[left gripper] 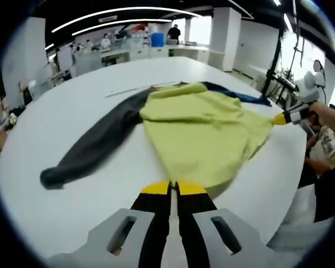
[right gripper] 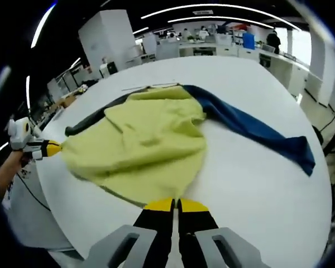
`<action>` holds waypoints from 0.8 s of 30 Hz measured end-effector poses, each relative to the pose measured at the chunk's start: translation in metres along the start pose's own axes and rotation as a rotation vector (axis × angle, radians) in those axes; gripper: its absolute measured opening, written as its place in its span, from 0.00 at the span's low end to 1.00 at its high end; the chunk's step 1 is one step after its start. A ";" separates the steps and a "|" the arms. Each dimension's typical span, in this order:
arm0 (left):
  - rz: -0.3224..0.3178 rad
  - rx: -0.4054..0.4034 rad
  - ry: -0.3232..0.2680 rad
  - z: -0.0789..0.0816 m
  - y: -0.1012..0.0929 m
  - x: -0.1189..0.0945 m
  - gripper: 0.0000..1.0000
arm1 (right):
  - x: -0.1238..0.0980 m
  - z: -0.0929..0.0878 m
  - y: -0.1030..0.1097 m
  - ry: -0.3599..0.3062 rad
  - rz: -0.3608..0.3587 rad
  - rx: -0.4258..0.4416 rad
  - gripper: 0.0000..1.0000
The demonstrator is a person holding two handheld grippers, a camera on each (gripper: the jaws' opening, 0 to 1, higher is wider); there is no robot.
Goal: Fold the garment on the visible template until the final outline fits inside the template.
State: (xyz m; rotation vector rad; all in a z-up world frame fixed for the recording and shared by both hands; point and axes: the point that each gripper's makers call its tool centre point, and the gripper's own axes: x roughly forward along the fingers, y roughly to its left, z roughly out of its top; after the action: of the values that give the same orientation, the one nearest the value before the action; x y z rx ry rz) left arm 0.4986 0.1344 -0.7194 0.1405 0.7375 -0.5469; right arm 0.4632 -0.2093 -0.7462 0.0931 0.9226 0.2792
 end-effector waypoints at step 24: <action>0.003 -0.089 0.107 -0.060 -0.020 -0.034 0.00 | -0.021 -0.066 0.019 0.094 0.008 0.012 0.00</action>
State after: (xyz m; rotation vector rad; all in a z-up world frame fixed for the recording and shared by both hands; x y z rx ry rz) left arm 0.4315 0.1500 -0.7391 0.0884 0.8643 -0.5051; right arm 0.3948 -0.1991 -0.7656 0.0954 1.0172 0.2879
